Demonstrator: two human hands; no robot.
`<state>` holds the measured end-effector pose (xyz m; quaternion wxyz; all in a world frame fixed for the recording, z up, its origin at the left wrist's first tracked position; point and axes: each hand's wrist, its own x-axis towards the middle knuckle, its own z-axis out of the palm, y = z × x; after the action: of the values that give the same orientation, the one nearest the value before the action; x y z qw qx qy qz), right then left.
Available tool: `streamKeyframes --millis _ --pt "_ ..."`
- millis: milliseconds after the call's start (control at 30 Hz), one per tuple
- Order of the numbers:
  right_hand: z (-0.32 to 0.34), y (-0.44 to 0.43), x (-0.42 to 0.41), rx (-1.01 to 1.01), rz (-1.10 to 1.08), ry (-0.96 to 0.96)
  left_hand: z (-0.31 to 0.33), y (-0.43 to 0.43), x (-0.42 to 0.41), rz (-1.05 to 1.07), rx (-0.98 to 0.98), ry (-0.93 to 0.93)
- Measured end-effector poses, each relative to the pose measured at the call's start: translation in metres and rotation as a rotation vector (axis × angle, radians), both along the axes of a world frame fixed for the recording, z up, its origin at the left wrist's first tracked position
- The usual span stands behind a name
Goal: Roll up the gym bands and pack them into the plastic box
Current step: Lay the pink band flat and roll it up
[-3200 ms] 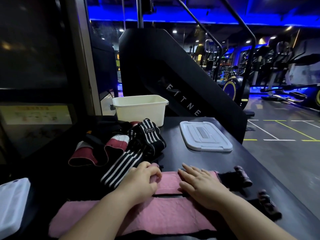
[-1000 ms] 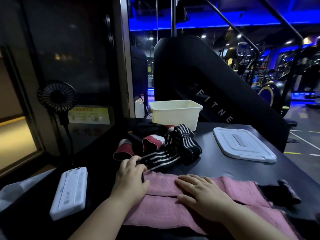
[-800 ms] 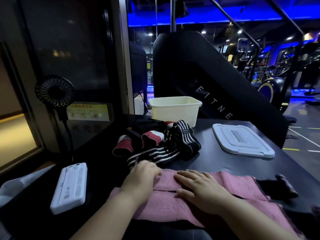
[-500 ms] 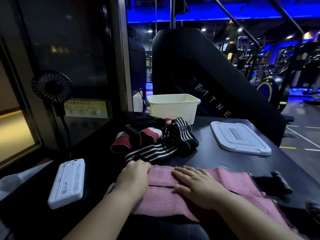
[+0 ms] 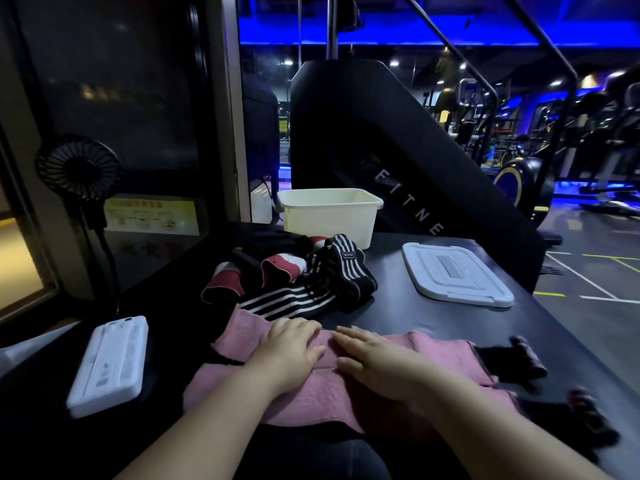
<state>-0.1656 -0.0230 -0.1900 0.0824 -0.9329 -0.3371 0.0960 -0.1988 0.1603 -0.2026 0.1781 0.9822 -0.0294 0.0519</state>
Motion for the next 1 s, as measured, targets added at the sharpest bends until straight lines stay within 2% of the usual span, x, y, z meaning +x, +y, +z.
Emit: streamKeyframes --millis 133,233,400,633,833,1000 --pt "0.015 -0.03 0.003 0.026 -0.13 -0.119 0.002 -0.002 0.002 -0.015 0.089 0.077" --pt "0.024 -0.065 0.008 -0.069 -0.32 -0.197 0.005 -0.003 0.006 -0.018 0.129 0.122" --pt "0.021 -0.115 0.019 -0.021 -0.584 -0.093 0.006 -0.005 0.019 0.01 0.093 0.124" --pt "0.011 -0.135 0.024 -0.026 -0.601 -0.086 0.0 -0.01 0.031 0.063 0.088 0.04" --pt "0.011 -0.137 0.028 0.054 -0.533 -0.137 0.002 -0.009 0.036 -0.029 -0.09 -0.105" --pt "0.01 -0.141 0.034 0.127 -0.576 -0.175 0.006 -0.007 0.035 -0.015 -0.055 -0.147"
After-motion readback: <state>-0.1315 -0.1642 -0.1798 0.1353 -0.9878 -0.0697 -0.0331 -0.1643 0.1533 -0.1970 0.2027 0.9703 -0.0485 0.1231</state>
